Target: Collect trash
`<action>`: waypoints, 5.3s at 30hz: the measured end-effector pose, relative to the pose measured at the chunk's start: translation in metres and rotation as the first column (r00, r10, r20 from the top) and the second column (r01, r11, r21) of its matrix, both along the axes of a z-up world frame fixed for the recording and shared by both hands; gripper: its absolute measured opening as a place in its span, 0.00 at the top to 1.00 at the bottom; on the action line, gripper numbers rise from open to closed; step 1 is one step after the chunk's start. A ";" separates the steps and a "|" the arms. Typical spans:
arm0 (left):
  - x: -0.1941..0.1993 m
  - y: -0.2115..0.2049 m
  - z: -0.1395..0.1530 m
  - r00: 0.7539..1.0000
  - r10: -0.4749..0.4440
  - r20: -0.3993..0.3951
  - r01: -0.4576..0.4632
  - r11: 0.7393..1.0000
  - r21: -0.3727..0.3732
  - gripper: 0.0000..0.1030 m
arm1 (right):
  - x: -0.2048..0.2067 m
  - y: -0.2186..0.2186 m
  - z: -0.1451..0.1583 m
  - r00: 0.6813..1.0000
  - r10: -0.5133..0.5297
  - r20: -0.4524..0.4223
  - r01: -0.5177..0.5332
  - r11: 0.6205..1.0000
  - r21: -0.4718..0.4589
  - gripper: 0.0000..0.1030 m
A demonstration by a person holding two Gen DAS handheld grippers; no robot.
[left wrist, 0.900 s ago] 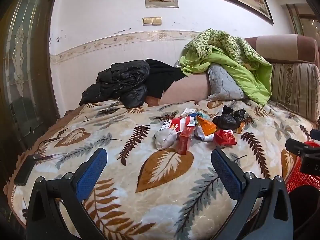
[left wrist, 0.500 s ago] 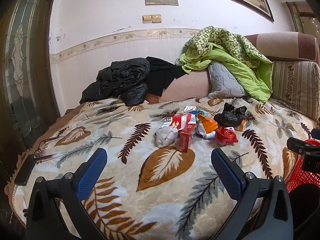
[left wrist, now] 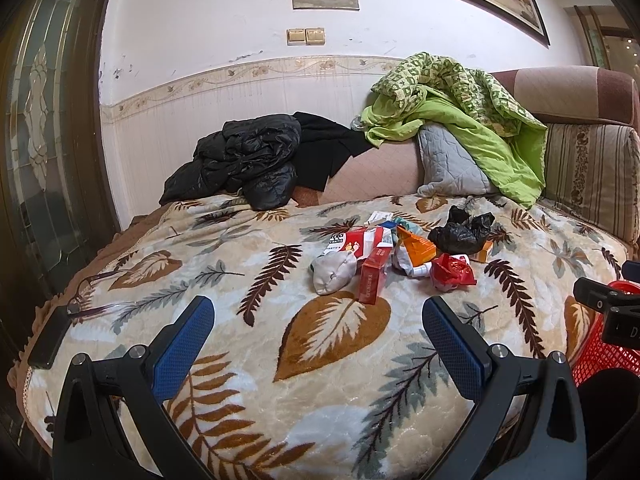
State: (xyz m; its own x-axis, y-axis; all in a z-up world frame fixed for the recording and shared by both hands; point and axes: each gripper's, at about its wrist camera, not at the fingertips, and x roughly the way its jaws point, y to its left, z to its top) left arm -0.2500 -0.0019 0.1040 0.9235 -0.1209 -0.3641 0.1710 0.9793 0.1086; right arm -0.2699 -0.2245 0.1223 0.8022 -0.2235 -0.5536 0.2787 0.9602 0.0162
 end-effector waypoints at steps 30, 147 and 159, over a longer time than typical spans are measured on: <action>0.017 0.018 -0.011 0.988 -0.017 -0.154 0.001 0.995 -0.105 0.00 | 0.009 -0.011 -0.020 0.995 0.068 -0.074 -0.059 0.991 0.122 0.12; 0.088 -0.055 -0.013 0.975 -0.108 -0.195 0.117 0.993 0.034 0.79 | 0.080 -0.030 -0.020 0.956 0.281 0.086 -0.289 0.843 0.454 0.82; 0.067 -0.097 -0.003 0.920 -0.309 -0.242 0.311 0.950 -0.029 0.79 | 0.026 -0.097 -0.008 0.979 0.168 0.115 -0.204 0.810 0.549 0.82</action>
